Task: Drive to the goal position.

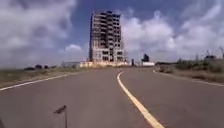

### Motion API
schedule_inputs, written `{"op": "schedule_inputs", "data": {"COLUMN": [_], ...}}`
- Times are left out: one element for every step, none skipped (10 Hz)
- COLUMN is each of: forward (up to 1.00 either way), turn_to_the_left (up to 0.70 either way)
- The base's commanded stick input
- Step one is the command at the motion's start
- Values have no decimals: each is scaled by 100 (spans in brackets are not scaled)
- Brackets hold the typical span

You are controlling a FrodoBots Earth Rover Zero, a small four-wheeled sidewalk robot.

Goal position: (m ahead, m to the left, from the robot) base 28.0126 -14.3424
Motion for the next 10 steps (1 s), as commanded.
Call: {"op": "schedule_inputs", "data": {"forward": [100,100,100,100,100,100,100,100,100,100], "turn_to_the_left": [0,0,0,0,0,0,0,0,0,0]}}
